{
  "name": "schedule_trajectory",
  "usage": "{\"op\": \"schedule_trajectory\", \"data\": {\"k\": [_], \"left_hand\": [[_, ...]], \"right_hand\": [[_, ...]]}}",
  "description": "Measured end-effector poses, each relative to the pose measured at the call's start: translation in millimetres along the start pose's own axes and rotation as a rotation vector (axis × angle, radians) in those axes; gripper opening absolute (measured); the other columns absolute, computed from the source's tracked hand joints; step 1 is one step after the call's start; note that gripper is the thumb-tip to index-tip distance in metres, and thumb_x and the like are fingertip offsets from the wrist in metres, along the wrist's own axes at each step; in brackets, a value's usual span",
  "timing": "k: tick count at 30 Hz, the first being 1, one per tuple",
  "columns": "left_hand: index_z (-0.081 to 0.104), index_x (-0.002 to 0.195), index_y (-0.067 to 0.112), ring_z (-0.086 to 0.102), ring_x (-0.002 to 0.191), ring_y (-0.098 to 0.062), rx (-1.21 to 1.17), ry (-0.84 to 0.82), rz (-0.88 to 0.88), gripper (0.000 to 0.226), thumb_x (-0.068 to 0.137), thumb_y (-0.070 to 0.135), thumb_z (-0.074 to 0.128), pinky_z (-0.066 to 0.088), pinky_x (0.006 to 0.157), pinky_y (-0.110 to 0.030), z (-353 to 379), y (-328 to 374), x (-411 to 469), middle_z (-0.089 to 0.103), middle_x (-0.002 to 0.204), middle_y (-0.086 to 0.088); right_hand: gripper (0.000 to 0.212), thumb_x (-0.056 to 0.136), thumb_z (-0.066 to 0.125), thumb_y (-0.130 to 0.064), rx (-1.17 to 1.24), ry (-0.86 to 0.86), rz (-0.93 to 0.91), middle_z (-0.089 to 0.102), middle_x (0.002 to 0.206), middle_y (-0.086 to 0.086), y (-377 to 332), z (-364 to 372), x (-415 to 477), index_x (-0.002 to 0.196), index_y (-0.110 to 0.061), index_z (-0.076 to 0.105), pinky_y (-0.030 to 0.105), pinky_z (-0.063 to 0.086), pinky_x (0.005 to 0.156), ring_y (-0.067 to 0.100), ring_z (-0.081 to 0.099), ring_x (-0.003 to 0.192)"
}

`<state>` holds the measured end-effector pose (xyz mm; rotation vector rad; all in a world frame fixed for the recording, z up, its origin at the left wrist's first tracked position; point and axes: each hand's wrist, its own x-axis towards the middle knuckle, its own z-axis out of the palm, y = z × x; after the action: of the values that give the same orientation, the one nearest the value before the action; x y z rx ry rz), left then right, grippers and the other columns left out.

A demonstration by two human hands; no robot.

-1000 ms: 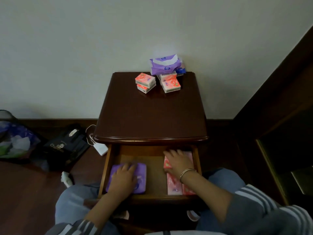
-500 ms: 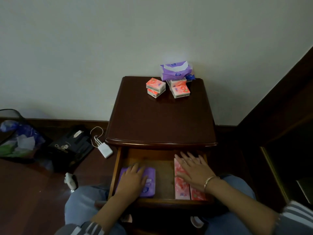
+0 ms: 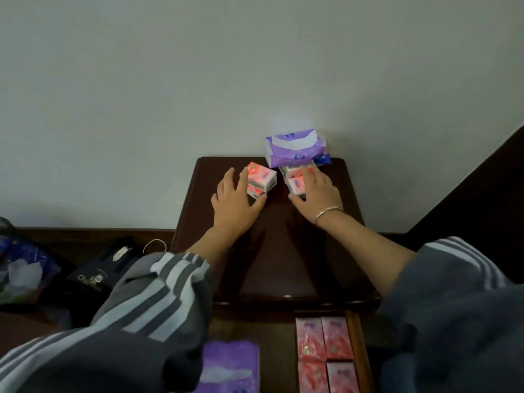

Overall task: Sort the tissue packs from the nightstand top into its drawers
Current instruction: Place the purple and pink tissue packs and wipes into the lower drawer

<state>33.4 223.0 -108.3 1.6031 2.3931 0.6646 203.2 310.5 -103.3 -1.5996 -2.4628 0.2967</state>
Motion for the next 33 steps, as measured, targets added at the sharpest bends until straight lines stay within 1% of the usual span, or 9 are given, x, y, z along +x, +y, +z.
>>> {"op": "schedule_trajectory", "data": {"k": [3, 5, 10, 14, 18, 21, 24, 28, 33], "left_hand": [[0.006, 0.153, 0.029, 0.007, 0.148, -0.029, -0.116, -0.030, -0.100, 0.090, 0.085, 0.063, 0.052, 0.015, 0.113, -0.058, 24.9, 2.5, 33.0, 0.002, 0.161, -0.007], [0.001, 0.153, 0.031, 0.008, 0.147, -0.029, -0.144, -0.052, -0.108, 0.096, 0.081, 0.068, 0.053, 0.014, 0.113, -0.059, 38.4, 1.8, 44.8, 0.001, 0.161, -0.005], [0.030, 0.146, 0.025, 0.045, 0.127, -0.031, -0.153, 0.010, -0.049, 0.079, 0.081, 0.059, 0.059, 0.031, 0.109, -0.051, 49.2, -8.2, 62.1, 0.037, 0.140, -0.009], [0.035, 0.142, 0.021, 0.054, 0.112, -0.026, -0.247, -0.081, 0.095, 0.076, 0.078, 0.040, 0.071, 0.047, 0.096, -0.039, 39.2, -22.2, 61.2, 0.038, 0.128, -0.006], [0.037, 0.137, 0.022, 0.054, 0.105, -0.018, -0.253, -0.174, 0.169, 0.075, 0.073, 0.030, 0.075, 0.047, 0.088, -0.029, 23.1, -39.1, 50.1, 0.036, 0.116, 0.003], [0.037, 0.137, 0.023, 0.053, 0.105, -0.014, -0.240, -0.225, 0.198, 0.076, 0.073, 0.029, 0.077, 0.045, 0.080, -0.023, 11.8, -49.4, 34.4, 0.037, 0.116, 0.007], [0.033, 0.139, 0.029, 0.050, 0.109, -0.010, -0.251, -0.274, 0.199, 0.079, 0.073, 0.031, 0.078, 0.043, 0.079, -0.019, 0.6, -58.0, 18.4, 0.040, 0.121, 0.008], [0.016, 0.150, 0.026, 0.044, 0.115, -0.006, -0.243, -0.370, 0.139, 0.099, 0.073, 0.029, 0.080, 0.040, 0.090, -0.022, -14.0, -61.0, 6.5, 0.032, 0.131, 0.011], [0.027, 0.146, 0.020, 0.043, 0.125, -0.015, -0.234, -0.328, 0.168, 0.089, 0.074, 0.025, 0.079, 0.039, 0.094, -0.022, -23.9, -52.4, 1.3, 0.032, 0.141, 0.002]], "right_hand": [[0.080, 0.084, 0.053, -0.052, -0.039, -0.056, 0.053, 0.011, 0.157, 0.010, 0.4, 28.1, 26.8, 0.148, -0.024, 0.014, 0.046, 0.035, 0.104, 0.032, 0.028, 0.136], [0.081, 0.082, 0.056, -0.052, -0.136, 0.012, 0.007, 0.015, 0.155, 0.013, 6.4, 39.2, 29.0, 0.147, -0.025, 0.017, 0.045, 0.038, 0.098, 0.034, 0.036, 0.130], [0.073, 0.074, 0.059, -0.057, -0.220, 0.088, -0.141, 0.017, 0.154, 0.008, 35.1, 39.5, 22.9, 0.137, -0.025, 0.036, 0.038, 0.043, 0.085, 0.029, 0.043, 0.111], [0.089, 0.062, 0.065, -0.060, -0.211, 0.092, -0.251, 0.034, 0.146, 0.007, 48.7, 25.0, 27.8, 0.136, -0.019, 0.034, 0.035, 0.039, 0.078, 0.028, 0.049, 0.103], [0.105, 0.061, 0.067, -0.062, -0.299, 0.054, -0.276, 0.049, 0.121, 0.007, 62.8, 14.5, 26.5, 0.145, -0.016, 0.024, 0.036, 0.037, 0.077, 0.027, 0.047, 0.099], [0.084, 0.067, 0.062, -0.065, -0.306, -0.039, -0.295, 0.042, 0.130, 0.004, 73.7, 12.4, 20.1, 0.137, -0.023, 0.039, 0.038, 0.035, 0.090, 0.024, 0.040, 0.114], [0.080, 0.067, 0.064, -0.065, -0.214, -0.087, -0.294, 0.031, 0.145, 0.002, 76.3, 8.8, 13.9, 0.134, -0.026, 0.044, 0.042, 0.032, 0.102, 0.025, 0.030, 0.130], [0.095, 0.064, 0.059, -0.075, -0.163, -0.182, -0.218, 0.027, 0.150, -0.003, 67.6, 4.5, 8.8, 0.142, -0.029, 0.030, 0.042, 0.035, 0.102, 0.024, 0.034, 0.132], [0.097, 0.063, 0.064, -0.071, -0.141, -0.248, -0.063, 0.031, 0.146, 0.002, 54.4, 8.8, 7.6, 0.141, -0.026, 0.028, 0.045, 0.040, 0.097, 0.030, 0.042, 0.125]]}}
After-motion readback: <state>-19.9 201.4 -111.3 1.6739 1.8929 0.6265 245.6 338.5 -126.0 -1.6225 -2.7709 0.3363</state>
